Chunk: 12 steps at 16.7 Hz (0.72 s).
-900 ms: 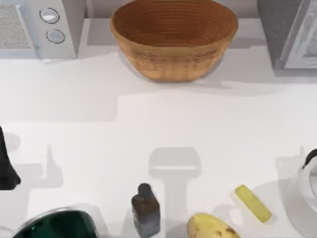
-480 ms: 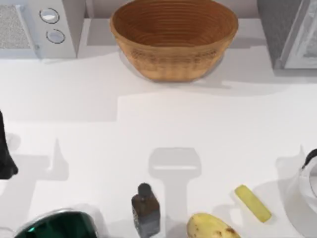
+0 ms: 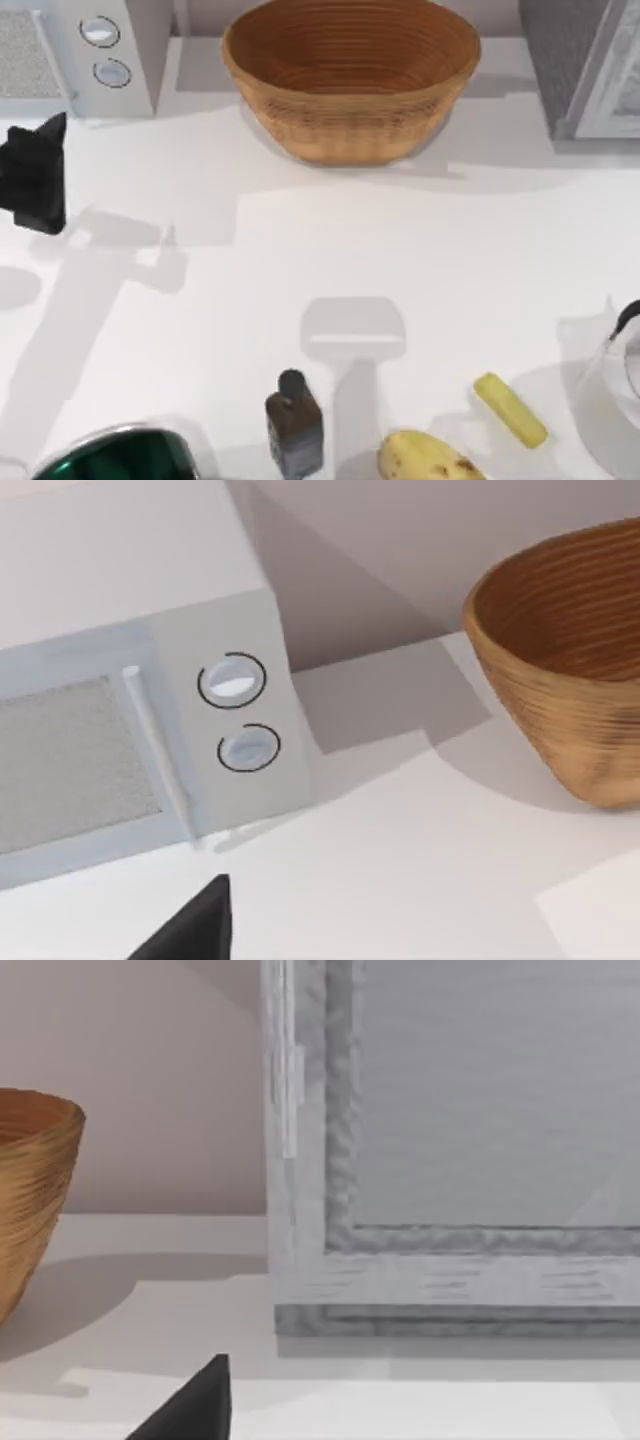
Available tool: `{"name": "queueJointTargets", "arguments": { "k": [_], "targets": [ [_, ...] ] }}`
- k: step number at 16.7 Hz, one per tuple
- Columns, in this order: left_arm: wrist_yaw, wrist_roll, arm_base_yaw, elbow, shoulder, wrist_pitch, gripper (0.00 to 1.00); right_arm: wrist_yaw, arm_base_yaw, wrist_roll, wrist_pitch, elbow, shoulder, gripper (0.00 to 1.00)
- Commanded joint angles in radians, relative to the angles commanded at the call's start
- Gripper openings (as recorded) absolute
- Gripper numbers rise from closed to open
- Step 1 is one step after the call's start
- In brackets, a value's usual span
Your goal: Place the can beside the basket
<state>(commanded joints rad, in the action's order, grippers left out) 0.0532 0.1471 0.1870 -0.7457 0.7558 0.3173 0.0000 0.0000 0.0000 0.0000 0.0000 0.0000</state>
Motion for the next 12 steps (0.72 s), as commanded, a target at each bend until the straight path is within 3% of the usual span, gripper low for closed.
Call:
{"name": "queueJointTargets", "arguments": {
  "k": [7, 12],
  "targets": [
    [-0.008, 0.105, 0.136, -0.627, 0.718, 0.434, 1.00, 0.000, 0.000, 0.000, 0.000, 0.000, 0.000, 1.00],
    [-0.025, 0.152, 0.228, -0.883, 1.119, 0.751, 1.00, 0.000, 0.000, 0.000, 0.000, 0.000, 0.000, 1.00]
  ]
}}
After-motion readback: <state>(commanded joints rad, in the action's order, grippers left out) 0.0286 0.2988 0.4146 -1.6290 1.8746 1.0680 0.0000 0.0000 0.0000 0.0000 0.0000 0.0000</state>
